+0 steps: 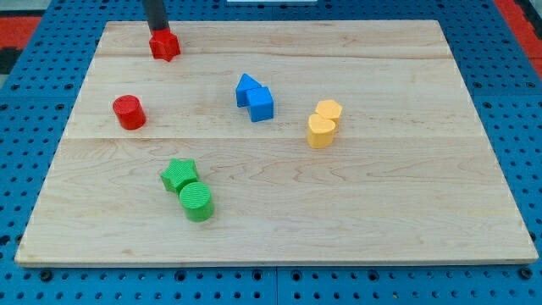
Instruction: Separate the blue blocks from each other
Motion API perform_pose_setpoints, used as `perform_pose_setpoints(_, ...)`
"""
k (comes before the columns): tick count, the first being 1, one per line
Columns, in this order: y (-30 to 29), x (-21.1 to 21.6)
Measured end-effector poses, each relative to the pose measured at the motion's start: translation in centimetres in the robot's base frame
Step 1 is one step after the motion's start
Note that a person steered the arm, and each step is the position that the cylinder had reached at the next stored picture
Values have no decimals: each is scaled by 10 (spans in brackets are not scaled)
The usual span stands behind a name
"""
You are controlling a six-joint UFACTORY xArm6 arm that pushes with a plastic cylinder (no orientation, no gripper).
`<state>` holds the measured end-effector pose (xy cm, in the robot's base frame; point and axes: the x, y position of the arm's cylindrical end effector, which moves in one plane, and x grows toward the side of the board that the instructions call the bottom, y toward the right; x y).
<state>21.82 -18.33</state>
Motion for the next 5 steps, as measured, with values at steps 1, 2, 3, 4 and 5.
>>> perform_pose_setpoints(1,22,0)
perform_pose_setpoints(2,89,19)
perform_pose_setpoints(3,141,63)
perform_pose_setpoints(4,179,120)
perform_pose_setpoints(5,188,163)
